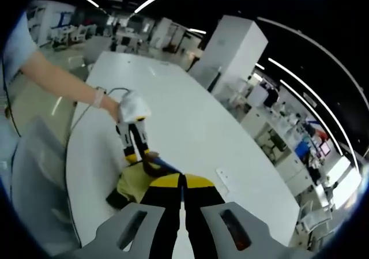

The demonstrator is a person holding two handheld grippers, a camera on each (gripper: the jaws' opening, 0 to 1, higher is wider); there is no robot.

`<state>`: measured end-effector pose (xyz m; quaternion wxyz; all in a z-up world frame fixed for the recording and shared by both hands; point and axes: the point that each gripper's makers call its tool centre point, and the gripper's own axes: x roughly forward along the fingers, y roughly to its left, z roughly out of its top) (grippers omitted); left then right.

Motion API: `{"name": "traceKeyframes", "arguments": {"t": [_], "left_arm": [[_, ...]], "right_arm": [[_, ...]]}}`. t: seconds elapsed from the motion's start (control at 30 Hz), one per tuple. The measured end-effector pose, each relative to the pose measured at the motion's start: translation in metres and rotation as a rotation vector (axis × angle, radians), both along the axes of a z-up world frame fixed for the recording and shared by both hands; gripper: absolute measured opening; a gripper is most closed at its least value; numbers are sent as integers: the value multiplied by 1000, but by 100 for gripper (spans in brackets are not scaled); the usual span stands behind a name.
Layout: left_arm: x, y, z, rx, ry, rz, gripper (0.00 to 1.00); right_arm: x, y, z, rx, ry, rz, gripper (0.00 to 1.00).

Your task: Fold the garment on the visible template until the final outline fits inside the template.

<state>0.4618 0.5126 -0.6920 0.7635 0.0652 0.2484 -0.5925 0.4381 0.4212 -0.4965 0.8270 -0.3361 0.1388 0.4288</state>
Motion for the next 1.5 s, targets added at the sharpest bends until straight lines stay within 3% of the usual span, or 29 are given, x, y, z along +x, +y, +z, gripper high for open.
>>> {"name": "traceKeyframes", "arguments": {"t": [0.57,0.87,1.13,1.5], "left_arm": [[-4,-2,1,18,10,-18,0],[-9,3,6,36,24,-4,0],[-5,15,22,50,38,51,0],[6,33,46,132,-28,130,0]], "right_arm": [[3,-13,-4,13,16,-33,1],[10,-24,-13,34,49,-67,1],[17,-34,-15,44,50,-100,1],[24,-49,-22,50,63,-141,1]]}}
